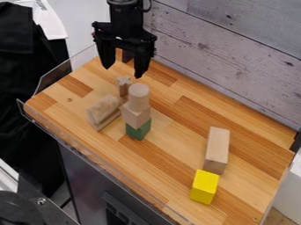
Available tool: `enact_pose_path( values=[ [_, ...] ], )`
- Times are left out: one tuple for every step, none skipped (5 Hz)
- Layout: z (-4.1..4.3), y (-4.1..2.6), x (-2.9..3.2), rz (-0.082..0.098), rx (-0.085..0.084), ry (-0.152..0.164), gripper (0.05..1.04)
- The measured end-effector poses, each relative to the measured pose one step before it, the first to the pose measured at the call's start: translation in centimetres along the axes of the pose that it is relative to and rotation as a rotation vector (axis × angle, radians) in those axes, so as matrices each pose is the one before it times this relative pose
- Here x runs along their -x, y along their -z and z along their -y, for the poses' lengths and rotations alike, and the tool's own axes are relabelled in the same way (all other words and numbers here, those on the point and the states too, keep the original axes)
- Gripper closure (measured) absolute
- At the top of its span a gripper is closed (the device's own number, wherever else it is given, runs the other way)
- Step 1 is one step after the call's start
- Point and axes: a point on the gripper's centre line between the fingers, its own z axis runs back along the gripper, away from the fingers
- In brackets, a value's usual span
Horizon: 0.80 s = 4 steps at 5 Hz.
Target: Take the plus and put it on the cylinder
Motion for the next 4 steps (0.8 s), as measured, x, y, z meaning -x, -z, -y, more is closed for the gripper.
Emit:
enact_pose_path(
  values=[
    [0.087, 1.115, 0.443, -0.0362, 0.0069, -0.0036, 0.083],
    [0.027, 0.408, -0.530, 0.0437, 0.0035, -0.0742, 0.083],
    [0.010, 0.419, -0.244, 0.0309, 0.0028, -0.0784, 0.083],
    [-0.269, 0.305, -0.071, 0.0191, 0.0126, -0.0973, 0.083]
  ],
)
